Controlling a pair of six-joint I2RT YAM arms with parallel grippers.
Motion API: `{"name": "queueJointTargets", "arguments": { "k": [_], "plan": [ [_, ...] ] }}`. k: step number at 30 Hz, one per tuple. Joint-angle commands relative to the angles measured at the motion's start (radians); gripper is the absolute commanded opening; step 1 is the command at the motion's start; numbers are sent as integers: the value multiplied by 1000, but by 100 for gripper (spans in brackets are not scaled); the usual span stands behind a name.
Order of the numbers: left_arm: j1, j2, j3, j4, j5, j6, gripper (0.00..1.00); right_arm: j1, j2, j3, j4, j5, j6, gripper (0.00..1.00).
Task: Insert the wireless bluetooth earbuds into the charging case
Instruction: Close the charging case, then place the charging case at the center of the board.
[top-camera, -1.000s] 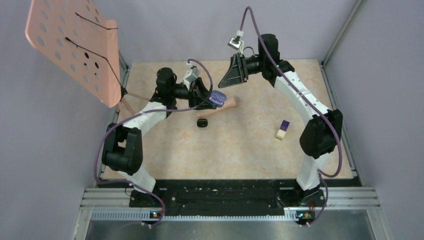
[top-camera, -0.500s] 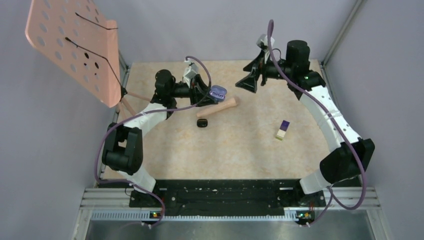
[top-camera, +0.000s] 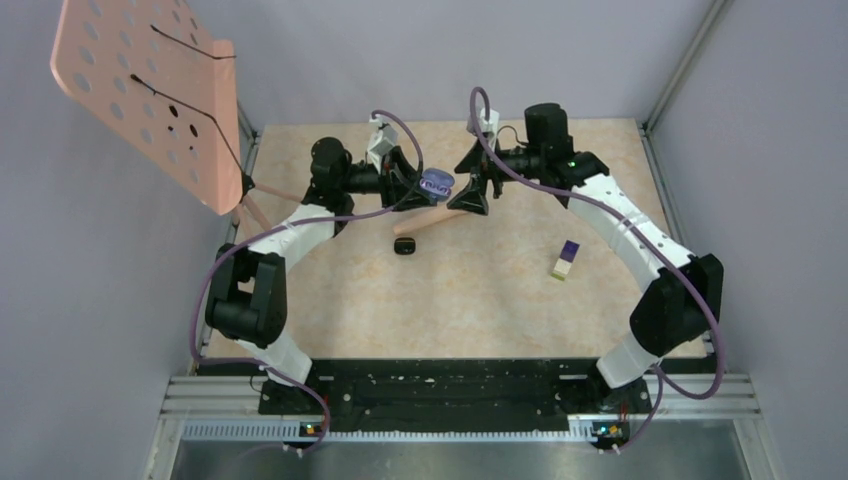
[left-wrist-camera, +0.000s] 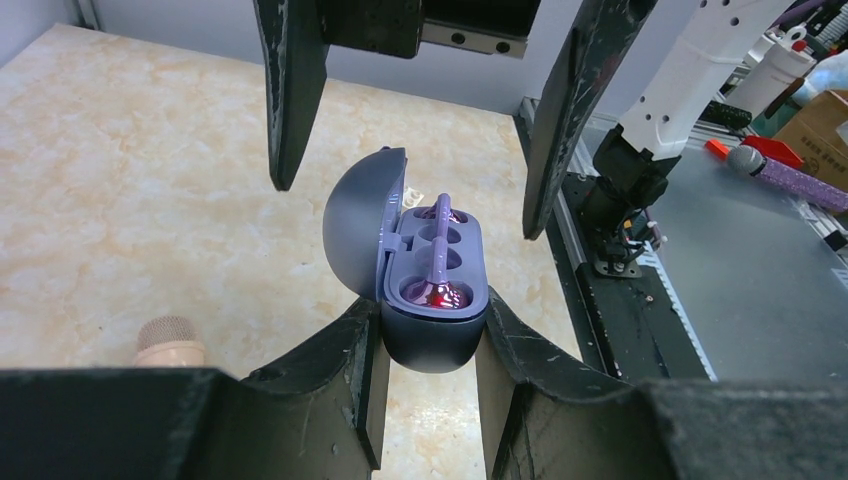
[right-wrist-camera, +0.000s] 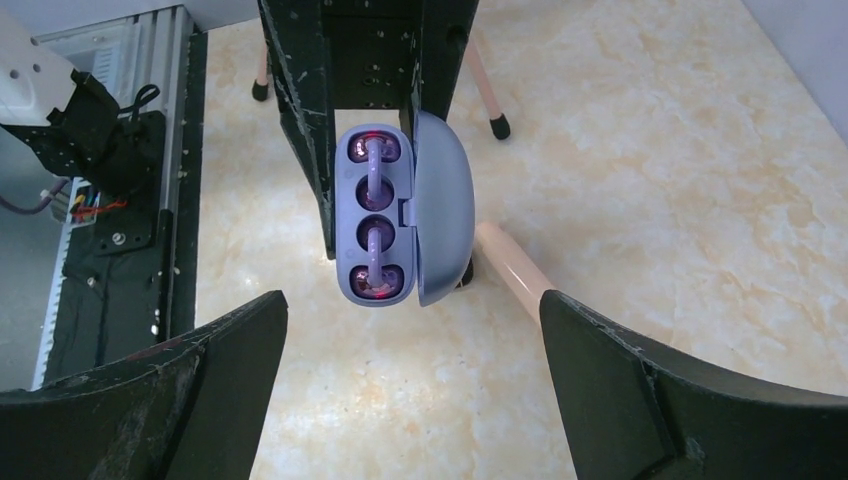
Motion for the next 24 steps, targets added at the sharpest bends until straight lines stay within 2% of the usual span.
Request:
{"name": "queueJointTargets", "arguments": {
  "k": [1,7,12,14,17,20,22,24],
  "plan": [
    [-4,-9,48,2,-4,13,0,19,26,36,41,-40,-24,95],
    [-18,25,78,-61,-47,15,0,66,25,44,41,-41,-56,92],
    [-15,54,92,-95,-139,-36,0,69,-25,61,6,12,-66,91],
    [-14,58,96,-129,-189,-39,0,70,-65,59,-30,118,-85,90],
    [-14,68,92,-159,-194,-30,0,56,-148,29,-58,378,-109,94],
    [-16,77,75,-209,-194,0,0,7,-242,-16,-60,539,-113,96],
    [-25,94,59,-259,-167,47,0,-40,-277,-50,-74,598,-47,97],
    [-45,118,57,-387,-145,162,0,-115,-298,-106,-99,578,60,96]
  ]
}}
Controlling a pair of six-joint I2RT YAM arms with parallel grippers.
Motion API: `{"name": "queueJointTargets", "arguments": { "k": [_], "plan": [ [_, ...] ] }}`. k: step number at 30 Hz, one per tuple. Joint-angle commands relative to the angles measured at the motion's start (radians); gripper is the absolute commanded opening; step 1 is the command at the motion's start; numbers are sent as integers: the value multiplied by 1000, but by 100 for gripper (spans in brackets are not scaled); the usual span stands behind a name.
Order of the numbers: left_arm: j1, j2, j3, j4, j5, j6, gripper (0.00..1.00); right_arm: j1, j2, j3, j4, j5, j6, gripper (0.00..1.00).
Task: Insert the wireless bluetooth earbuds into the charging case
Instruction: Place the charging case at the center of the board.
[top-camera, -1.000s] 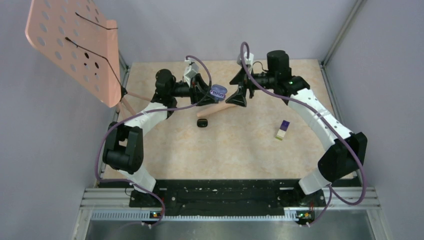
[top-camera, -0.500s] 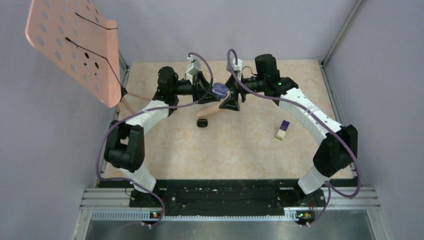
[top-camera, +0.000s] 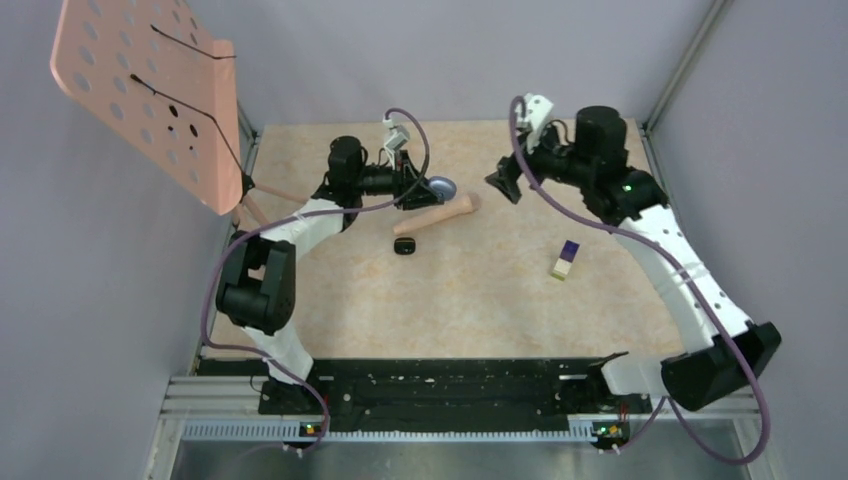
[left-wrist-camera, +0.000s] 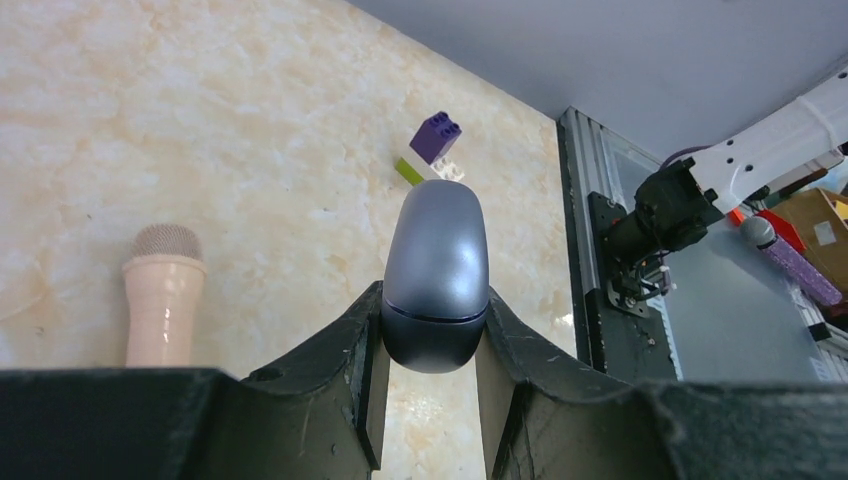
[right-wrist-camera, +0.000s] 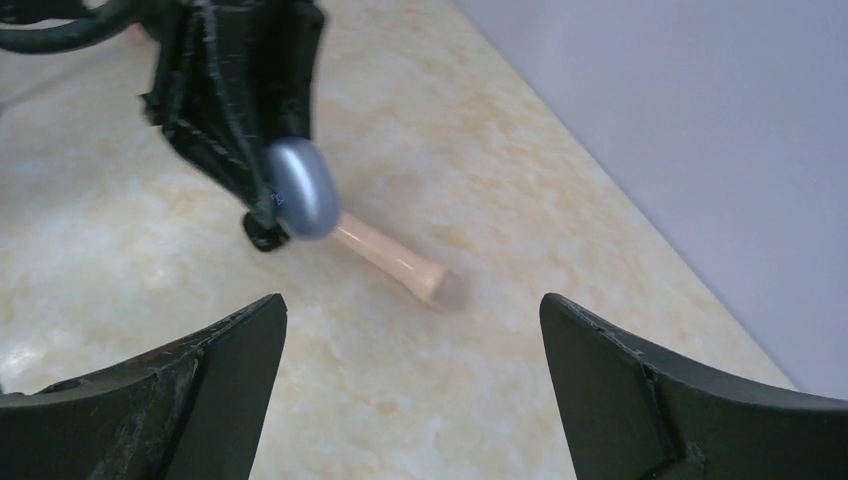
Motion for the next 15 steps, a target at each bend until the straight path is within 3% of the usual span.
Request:
{"name": "queueJointTargets", "arguments": {
  "k": [1,4,9,13,15],
  "plan": [
    [-39,53,6,-220,42,212,0,-154,-84,-104,-42,125,185,96],
    [-98,122,58,-439,75,431,0,-252,-116,-217,-40,102,301,96],
    [-192,340,321,-943,72,689,2,-323,-135,-257,-71,106,353,96],
    [-245,483,501,-1214,52,815,3,-327,-112,-220,-127,99,311,96],
    [-276,517,535,-1218,-50,781,3,-331,-93,-203,-143,96,302,96]
  ]
}}
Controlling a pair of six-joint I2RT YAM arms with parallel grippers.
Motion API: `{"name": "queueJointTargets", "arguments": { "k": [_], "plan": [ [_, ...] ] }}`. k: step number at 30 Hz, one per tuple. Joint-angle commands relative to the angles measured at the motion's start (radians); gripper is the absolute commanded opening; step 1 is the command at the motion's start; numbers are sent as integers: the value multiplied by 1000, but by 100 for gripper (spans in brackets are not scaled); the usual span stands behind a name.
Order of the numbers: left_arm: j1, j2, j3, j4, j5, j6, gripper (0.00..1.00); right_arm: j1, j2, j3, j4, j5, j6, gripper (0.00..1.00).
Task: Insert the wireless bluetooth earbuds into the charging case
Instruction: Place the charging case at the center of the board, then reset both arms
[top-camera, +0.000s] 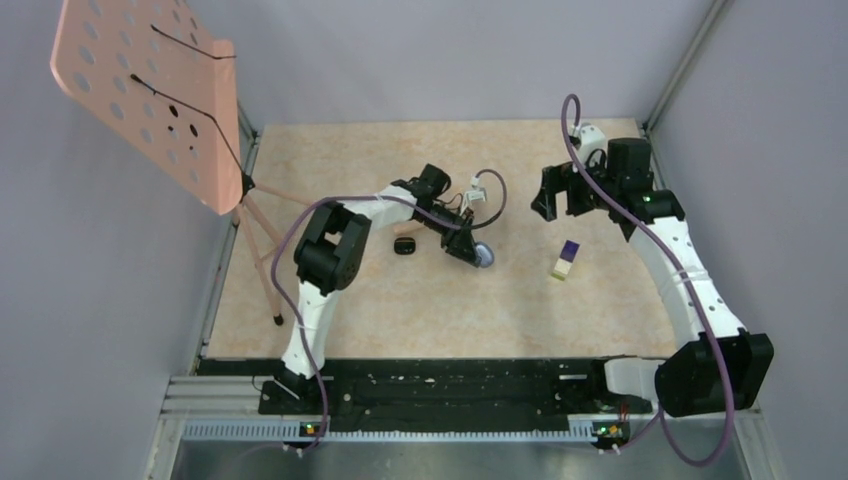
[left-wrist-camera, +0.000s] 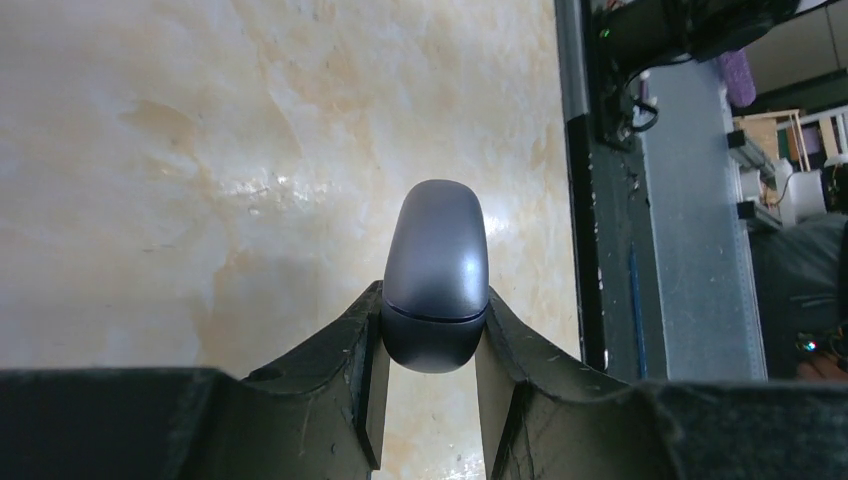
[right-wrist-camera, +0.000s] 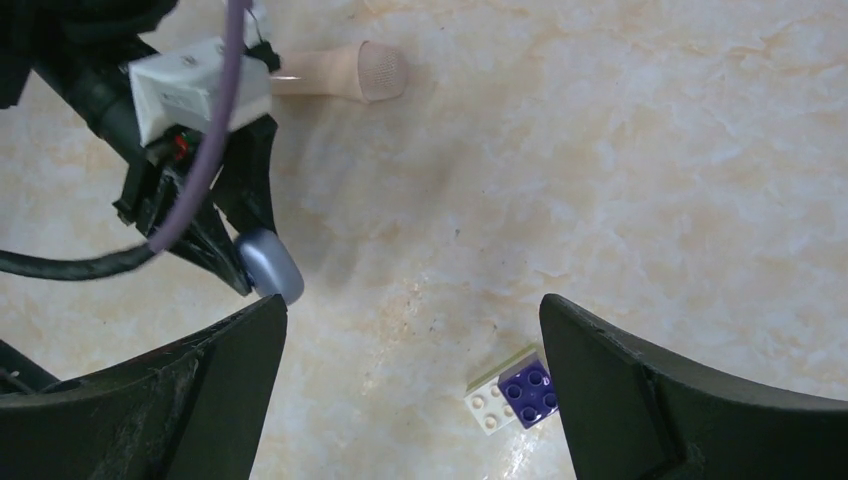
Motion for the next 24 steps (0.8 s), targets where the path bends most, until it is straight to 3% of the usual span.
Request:
{"name": "queueJointTargets", "arguments": {
  "k": [1,6,10,13,14,15,16,22,23,24],
  "plan": [
    [-51,55,99,-216,-143,52,4,-9,25,76,-29,-14,2,96],
    [-95,86,115,-127,-278,-96,25,-16,75,124,-45,-30,31,97],
    [-86,66,149,-165,-367,-95,47,-25,96,150,-45,-6,35,97],
    [-58,49,243,-265,-409,-75,51,-26,115,178,-50,16,16,97],
    [-49,39,281,-300,-427,-62,56,-26,125,195,-60,20,2,97],
    [-39,25,313,-329,-443,-44,72,-26,138,218,-72,25,-15,97],
    [-27,2,342,-353,-456,-19,77,-26,151,242,-79,42,-29,98],
    [-1,-121,462,-364,-541,75,78,-27,262,383,-45,307,164,98],
    [1,-142,471,-335,-581,60,91,-26,279,414,-32,350,199,98],
    [4,-168,472,-297,-625,34,98,-26,295,441,-19,375,218,98]
  ]
}}
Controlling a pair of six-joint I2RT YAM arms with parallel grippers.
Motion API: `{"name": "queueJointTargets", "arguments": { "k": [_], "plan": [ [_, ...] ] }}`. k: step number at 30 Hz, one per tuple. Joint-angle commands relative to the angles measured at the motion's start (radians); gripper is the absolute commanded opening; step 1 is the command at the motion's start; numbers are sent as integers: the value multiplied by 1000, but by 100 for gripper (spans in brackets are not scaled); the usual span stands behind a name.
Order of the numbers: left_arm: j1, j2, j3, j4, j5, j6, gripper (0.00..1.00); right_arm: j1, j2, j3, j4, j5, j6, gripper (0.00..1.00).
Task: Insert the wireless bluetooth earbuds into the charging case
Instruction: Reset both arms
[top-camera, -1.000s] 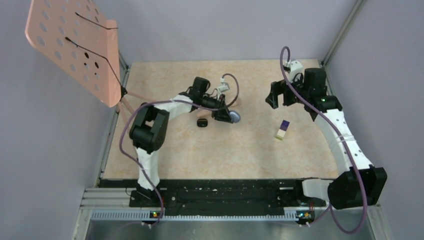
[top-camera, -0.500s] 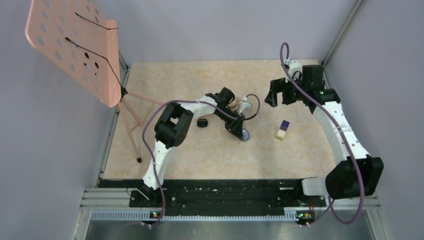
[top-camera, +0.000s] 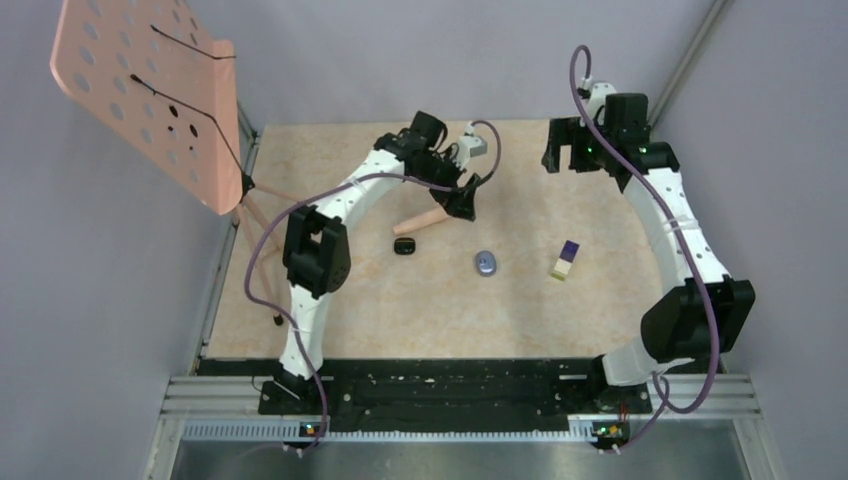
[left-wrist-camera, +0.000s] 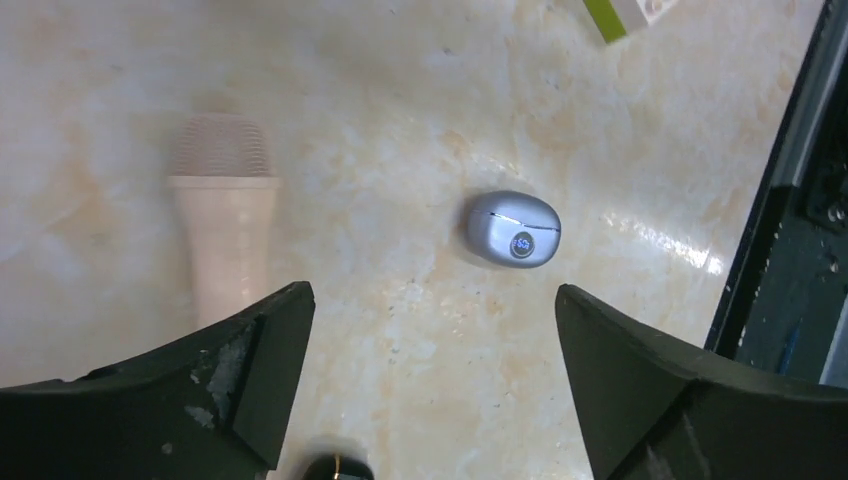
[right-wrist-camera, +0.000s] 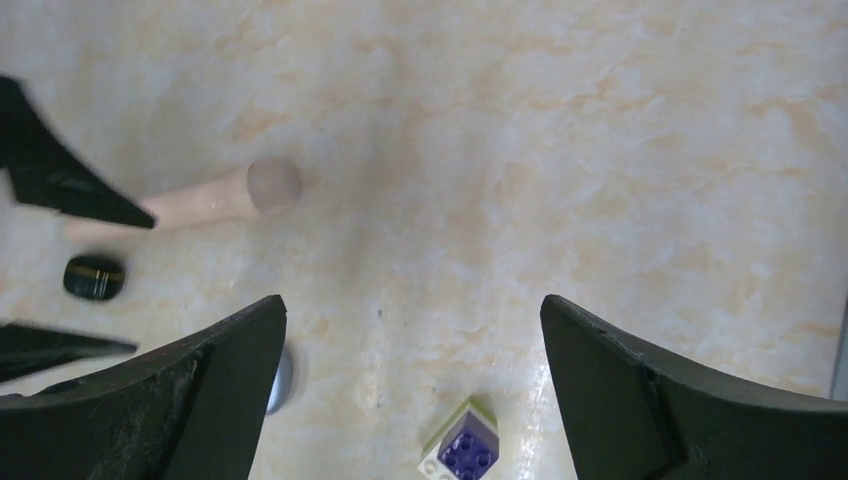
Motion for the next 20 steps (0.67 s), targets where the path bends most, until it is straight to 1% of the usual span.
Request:
{"name": "queueJointTargets", "arguments": {
  "k": [1,4,7,9,10,12,15,18,20],
  "plan": [
    [2,-184,68,100,-176,-16,99,-12,72,152,67,238,150,98],
    [16,-256,38,256,-291,-71,99,-13,124,282,43,381,123,99],
    [27,-354,-77,502,-411,-112,99,-13,155,394,-12,516,88,99],
    [28,-425,-187,668,-490,-129,99,-13,141,398,-13,527,85,99],
    [27,-459,-267,754,-527,-141,99,-14,128,381,-7,511,90,99],
    [28,-512,-369,900,-590,-168,99,-13,97,328,23,465,103,99],
    [28,-546,-444,977,-639,-221,99,-12,77,259,62,411,133,99],
    [28,-551,-481,977,-713,-273,99,-6,111,256,58,371,143,99],
    [27,-553,-504,977,-775,-287,99,4,133,268,60,374,140,99]
  ]
}}
